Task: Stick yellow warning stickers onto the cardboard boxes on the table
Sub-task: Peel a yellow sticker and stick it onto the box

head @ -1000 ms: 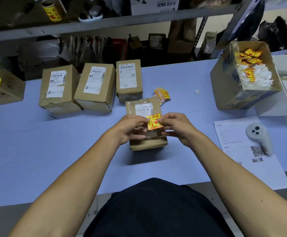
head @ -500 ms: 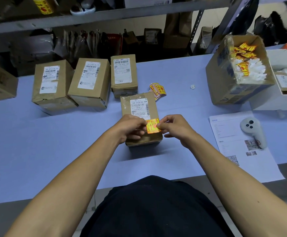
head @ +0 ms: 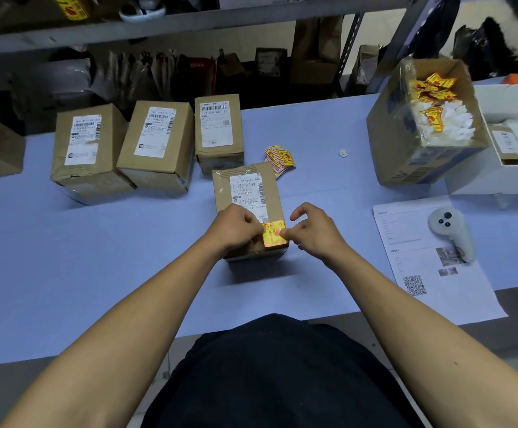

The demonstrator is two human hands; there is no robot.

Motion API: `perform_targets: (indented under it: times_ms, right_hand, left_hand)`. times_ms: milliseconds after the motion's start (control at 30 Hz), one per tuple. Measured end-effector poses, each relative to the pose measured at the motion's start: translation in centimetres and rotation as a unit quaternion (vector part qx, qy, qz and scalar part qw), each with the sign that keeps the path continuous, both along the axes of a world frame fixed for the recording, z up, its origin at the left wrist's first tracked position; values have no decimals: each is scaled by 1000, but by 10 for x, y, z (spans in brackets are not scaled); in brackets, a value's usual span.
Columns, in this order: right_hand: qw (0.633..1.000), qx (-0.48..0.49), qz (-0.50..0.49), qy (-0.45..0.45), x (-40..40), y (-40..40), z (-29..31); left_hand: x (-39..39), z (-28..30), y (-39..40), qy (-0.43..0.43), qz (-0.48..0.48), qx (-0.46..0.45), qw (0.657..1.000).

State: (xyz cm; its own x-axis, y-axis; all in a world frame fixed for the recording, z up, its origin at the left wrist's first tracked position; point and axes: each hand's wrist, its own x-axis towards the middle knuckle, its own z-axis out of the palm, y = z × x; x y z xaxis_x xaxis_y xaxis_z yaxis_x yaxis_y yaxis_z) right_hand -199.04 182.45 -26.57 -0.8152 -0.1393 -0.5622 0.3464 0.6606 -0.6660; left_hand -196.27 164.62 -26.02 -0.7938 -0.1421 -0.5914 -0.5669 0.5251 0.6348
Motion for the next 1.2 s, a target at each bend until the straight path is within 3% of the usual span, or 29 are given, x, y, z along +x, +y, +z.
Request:
perform_targets:
  times_ms: [400, 633, 800, 1067, 1200]
  right_hand:
    - [985, 130, 82, 82, -2, -2, -1]
    - [981, 142, 90, 95, -2, -2, -4]
    - [979, 155, 96, 93, -3, 0, -4]
    - [988, 120, 79, 47, -9, 4, -11]
    - [999, 17, 24, 16, -9, 4, -19]
  left_hand:
    - [-5, -1, 10, 48, -86, -129, 987]
    - [-7, -3, 12, 53, -95, -165, 980]
    - [-9, 1, 15, 59, -134, -244, 959]
    - [-2, -3, 1, 62, -104, -297, 947]
    - [8, -11, 5, 113, -75, -276, 951]
